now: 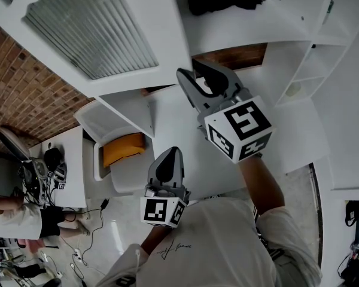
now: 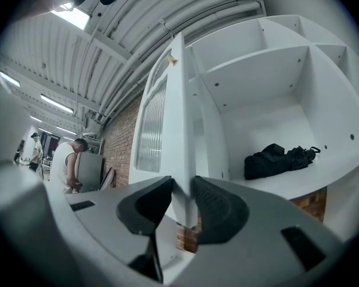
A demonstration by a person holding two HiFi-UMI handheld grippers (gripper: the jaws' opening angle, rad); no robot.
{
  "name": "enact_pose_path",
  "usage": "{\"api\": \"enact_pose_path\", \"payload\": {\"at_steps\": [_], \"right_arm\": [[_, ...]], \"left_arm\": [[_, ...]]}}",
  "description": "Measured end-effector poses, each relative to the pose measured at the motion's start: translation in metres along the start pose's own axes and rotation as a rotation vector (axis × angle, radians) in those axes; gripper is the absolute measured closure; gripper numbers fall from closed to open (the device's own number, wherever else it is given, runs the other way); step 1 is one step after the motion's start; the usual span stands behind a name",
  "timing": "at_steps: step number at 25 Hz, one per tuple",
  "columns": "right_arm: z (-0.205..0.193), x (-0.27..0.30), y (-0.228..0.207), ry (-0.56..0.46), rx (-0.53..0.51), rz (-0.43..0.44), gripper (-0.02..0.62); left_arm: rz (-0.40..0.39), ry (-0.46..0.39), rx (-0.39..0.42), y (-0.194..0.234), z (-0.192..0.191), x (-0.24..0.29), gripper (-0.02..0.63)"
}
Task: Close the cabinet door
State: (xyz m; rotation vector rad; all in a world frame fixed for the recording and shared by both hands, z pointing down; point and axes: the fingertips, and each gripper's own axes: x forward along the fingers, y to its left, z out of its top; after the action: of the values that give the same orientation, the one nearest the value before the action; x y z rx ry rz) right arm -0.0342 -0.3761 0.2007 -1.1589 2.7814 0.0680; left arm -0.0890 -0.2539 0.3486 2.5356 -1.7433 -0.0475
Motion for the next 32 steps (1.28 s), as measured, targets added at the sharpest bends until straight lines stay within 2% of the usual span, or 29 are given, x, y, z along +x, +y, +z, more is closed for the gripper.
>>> {"api": "enact_pose_path", "payload": {"at_steps": [22,32], "right_arm": [[-0.001,0.018,-0.016,-0.001,0.022,-0.015,0.478],[-0.003,0.024,-0.024,-0.006,0.020,-0.048,0.477]], "left_arm": [[0.015,0.015,-0.002,0.010,0.000,0.005,0.591],[0.025,0.017,-0.005,0.019,-0.002,0.005,0.591]]}}
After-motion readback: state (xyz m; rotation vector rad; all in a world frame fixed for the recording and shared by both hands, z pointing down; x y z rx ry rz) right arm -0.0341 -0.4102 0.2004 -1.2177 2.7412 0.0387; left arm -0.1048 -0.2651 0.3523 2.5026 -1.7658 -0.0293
